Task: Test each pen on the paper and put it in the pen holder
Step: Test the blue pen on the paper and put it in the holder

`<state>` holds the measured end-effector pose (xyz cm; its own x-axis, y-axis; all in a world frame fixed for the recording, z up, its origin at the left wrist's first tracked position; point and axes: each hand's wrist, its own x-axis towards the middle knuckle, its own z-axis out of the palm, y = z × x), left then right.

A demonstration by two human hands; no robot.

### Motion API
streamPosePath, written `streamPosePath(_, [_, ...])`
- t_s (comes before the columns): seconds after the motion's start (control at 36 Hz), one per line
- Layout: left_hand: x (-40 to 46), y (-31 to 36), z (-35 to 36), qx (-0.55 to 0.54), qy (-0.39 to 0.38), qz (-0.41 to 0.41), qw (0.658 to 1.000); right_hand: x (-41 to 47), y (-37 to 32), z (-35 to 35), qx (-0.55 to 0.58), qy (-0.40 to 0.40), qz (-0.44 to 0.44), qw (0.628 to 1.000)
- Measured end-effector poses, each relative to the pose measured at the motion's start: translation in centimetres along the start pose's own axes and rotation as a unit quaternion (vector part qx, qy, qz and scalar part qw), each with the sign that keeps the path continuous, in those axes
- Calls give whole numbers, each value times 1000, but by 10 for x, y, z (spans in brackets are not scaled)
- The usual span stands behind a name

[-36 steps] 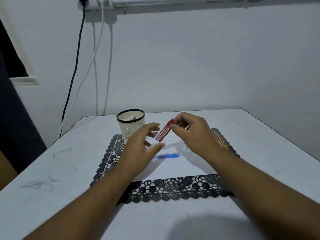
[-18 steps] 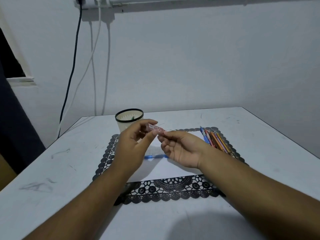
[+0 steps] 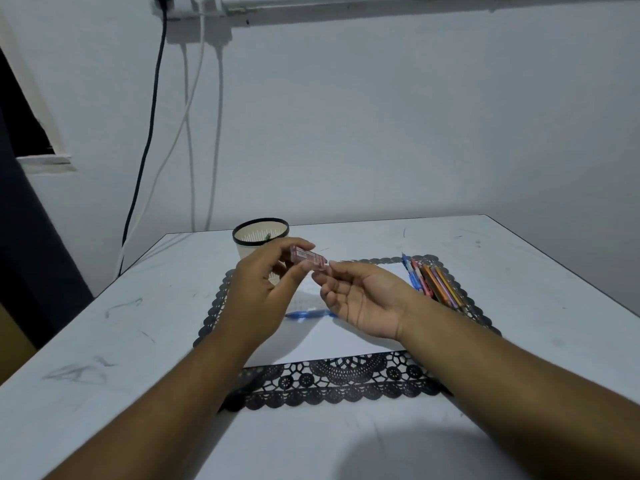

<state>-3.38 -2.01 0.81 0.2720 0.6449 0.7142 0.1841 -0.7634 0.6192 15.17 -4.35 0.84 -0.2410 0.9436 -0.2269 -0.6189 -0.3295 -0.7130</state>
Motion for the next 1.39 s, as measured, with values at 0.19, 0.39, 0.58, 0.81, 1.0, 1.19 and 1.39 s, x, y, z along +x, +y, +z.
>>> streamPosePath(0.19, [0, 2, -1, 8, -8, 6, 1000, 2, 0, 2, -5, 2, -5, 1000])
streamPosePath(0.39, [2, -7, -7, 36, -15, -4, 999, -1, -2, 2, 1, 5, 2, 1000])
streamPosePath(0.58, [4, -8, 2, 31, -50, 3, 998, -1, -6, 1, -11, 11, -4, 1000])
streamPosePath(0.81, [1, -19, -1, 37, -32, -14, 999, 1, -3, -3, -9, 42, -22, 999])
streamPosePath(1.0, [0, -18, -2, 22, -30, -51, 998, -2, -4, 1, -4, 37, -38, 999])
streamPosePath(1.19, [2, -21, 2, 144, -102, -47, 983, -7, -16, -6, -290, 106, -268, 913])
streamPosePath(1.39, [0, -21, 4, 119, -134, -61, 982, -17, -41, -11, -415, 140, -409, 800])
